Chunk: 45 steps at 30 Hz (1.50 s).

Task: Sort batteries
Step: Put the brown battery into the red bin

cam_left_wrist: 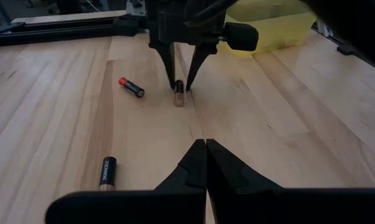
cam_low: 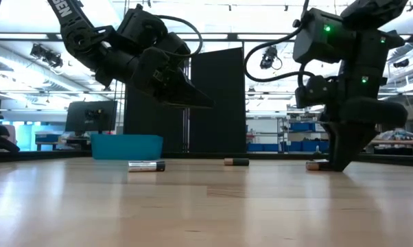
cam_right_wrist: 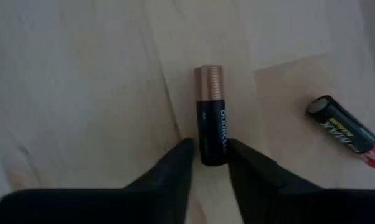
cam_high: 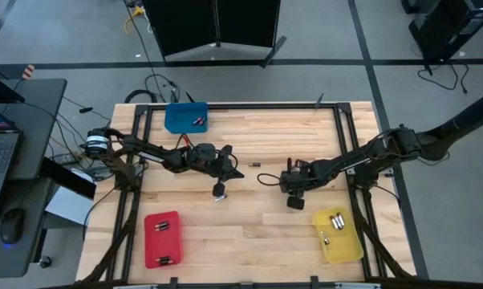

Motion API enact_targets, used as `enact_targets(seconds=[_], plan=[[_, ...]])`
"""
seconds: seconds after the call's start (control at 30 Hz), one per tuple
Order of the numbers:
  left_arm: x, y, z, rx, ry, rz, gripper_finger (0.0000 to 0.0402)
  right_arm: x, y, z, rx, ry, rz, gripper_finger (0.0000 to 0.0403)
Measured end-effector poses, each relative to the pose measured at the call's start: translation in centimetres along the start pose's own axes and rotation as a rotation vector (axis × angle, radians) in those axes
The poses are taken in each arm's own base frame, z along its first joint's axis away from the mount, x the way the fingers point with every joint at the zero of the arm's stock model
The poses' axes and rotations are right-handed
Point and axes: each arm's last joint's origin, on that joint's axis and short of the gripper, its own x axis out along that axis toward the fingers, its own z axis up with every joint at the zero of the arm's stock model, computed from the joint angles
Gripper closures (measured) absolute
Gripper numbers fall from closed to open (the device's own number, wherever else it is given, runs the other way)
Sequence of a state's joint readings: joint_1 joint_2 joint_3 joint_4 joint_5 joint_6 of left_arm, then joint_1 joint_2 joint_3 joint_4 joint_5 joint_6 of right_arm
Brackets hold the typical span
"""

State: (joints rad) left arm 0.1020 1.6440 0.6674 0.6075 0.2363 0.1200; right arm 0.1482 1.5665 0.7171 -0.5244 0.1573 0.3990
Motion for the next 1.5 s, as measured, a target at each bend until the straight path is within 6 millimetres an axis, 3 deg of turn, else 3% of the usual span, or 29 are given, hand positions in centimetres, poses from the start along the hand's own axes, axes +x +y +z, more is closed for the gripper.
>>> enact_targets(seconds=[0.13,0.37,0.5,0.67,0.83,0.93,1.23,1.5], plan=[[0.0,0.0,0.1,-0.021,-0.007,0.004,0.0396,0.0,0.1,0.1,0.023,-0.013,0.02,0.0348],[-1.0,-0.6,-0.3,-0.005,-0.173,0.045,0.0396,-0.1,1.8,0.7,0.038,-0.169,0.013,0.0348],[-2.9,-1.1,-1.1,-0.011,-0.363,0.055,0.0396,-0.8,3.3,1.8,0.041,-0.376,0.028,0.0348],[-4.9,-1.6,-1.5,-0.013,-0.523,0.056,0.0396,-1.8,4.2,3.5,0.054,-0.763,0.056,0.0348],[-5.1,-1.6,-0.8,-0.01,-0.585,0.026,0.0386,-4.0,4.4,4.9,0.03,-1.093,0.059,0.0348],[-4.7,-1.7,0.2,0.001,-0.613,-0.01,0.0364,-5.3,4.5,5.6,-0.001,-1.207,0.051,0.0348],[-3.2,-2.2,2.6,0.027,-0.631,-0.103,0.0281,-6.3,4.7,6.3,-0.06,-1.264,0.012,0.0348],[-1.9,-2.1,4.1,0.024,-0.584,-0.104,0.0268,-6.3,4.7,6.3,-0.073,-1.267,0.004,0.0348]])
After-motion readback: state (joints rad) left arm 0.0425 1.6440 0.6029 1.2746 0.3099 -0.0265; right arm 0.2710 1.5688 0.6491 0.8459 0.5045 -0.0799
